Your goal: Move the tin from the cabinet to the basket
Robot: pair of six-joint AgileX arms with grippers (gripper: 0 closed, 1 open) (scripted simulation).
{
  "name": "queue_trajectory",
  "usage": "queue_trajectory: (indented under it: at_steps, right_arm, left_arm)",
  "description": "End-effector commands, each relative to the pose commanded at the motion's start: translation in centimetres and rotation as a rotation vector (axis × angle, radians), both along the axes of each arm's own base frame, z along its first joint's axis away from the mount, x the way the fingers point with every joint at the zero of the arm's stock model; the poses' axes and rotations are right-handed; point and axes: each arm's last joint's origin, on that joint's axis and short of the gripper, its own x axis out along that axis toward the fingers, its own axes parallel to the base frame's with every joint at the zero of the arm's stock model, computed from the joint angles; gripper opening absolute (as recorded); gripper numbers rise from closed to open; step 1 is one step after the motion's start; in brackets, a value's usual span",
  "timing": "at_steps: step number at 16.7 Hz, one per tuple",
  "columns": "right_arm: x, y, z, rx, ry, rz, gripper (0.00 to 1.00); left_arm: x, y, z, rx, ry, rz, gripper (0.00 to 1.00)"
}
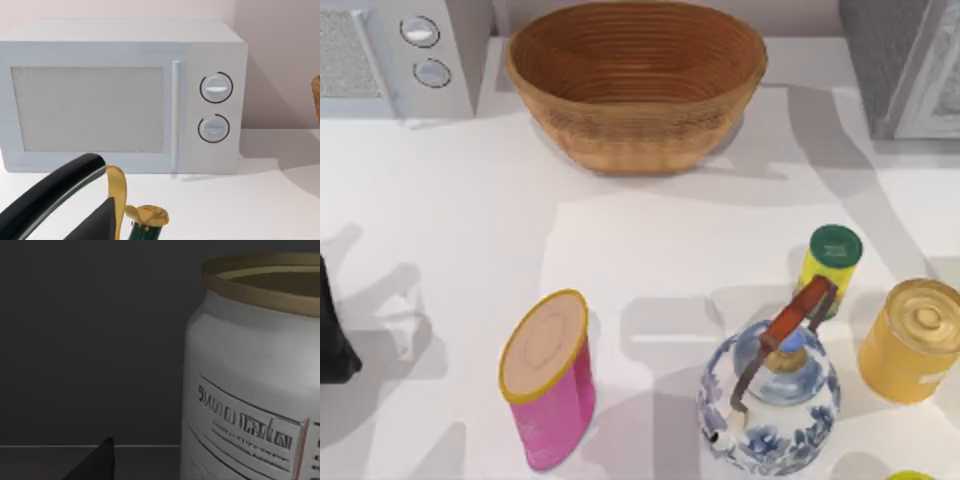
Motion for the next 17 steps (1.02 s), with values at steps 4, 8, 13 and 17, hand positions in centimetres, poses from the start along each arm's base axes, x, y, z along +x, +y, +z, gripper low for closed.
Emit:
queue_trajectory:
  at_steps: [4,8,13,17]
  right_arm:
    - [0.27,-0.03,-0.03,0.000,0.000,0.000,1.00]
    - [0.27,-0.03,-0.03,0.000,0.000,0.000,0.70]
    - [0.27,-0.03,-0.03,0.000,0.000,0.000,0.32]
    - [0.27,-0.03,-0.03,0.000,0.000,0.000,0.02]
  left_arm:
    - [0.00,0.00,0.00,0.000,0.000,0.000,1.00]
    - [0.00,0.00,0.00,0.000,0.000,0.000,1.00]
    - [0.00,0.00,0.00,0.000,0.000,0.000,1.00]
    - [0.00,0.00,0.00,0.000,0.000,0.000,1.00]
